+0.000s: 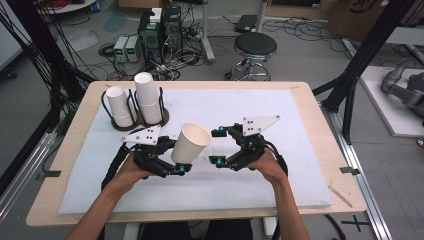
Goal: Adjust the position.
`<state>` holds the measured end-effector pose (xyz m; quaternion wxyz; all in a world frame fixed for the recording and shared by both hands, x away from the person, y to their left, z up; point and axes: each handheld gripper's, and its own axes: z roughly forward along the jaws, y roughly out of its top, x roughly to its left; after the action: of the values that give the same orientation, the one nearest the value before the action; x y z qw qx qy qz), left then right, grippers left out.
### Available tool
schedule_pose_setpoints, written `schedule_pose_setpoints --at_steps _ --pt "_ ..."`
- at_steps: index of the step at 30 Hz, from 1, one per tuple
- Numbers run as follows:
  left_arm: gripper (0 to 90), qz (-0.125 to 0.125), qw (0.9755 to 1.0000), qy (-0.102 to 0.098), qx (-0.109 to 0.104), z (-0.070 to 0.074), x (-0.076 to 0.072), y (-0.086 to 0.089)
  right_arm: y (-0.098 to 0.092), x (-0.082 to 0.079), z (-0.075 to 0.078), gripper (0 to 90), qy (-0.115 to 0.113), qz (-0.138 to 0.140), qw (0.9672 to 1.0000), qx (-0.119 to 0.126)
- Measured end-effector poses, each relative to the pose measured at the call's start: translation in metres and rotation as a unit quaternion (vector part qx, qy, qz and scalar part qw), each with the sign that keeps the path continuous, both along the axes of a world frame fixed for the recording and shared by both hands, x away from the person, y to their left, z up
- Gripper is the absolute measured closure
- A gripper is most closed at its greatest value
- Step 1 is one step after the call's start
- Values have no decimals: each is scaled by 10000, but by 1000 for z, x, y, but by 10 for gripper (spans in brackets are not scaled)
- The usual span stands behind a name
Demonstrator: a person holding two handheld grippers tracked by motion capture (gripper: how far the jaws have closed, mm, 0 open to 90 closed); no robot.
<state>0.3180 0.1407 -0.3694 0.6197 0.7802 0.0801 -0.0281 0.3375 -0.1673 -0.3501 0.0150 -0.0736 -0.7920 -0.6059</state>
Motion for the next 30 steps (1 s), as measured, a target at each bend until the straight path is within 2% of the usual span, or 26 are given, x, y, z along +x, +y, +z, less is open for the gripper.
schedule_pose_setpoints --at_steps 5,13,15,22,26,30 --pt "351 -66 9999 -25 -119 -3 0 -2 5 1 -1 146 42 127 9996 235" --pt "351 -122 9996 -41 -251 -8 1 -7 14 2 -2 146 109 273 9985 471" --pt "351 -145 9994 -49 -306 -10 1 -8 16 2 -2 146 145 397 9973 598" --pt "351 -176 9991 -46 -374 -13 1 -12 22 3 -2 146 146 475 9965 675" --pt "351 -200 9994 -75 -286 -14 1 -14 24 3 -2 146 150 509 9960 716" --pt "351 -184 9993 -103 -316 -16 1 -17 26 3 -2 146 135 567 9956 731"
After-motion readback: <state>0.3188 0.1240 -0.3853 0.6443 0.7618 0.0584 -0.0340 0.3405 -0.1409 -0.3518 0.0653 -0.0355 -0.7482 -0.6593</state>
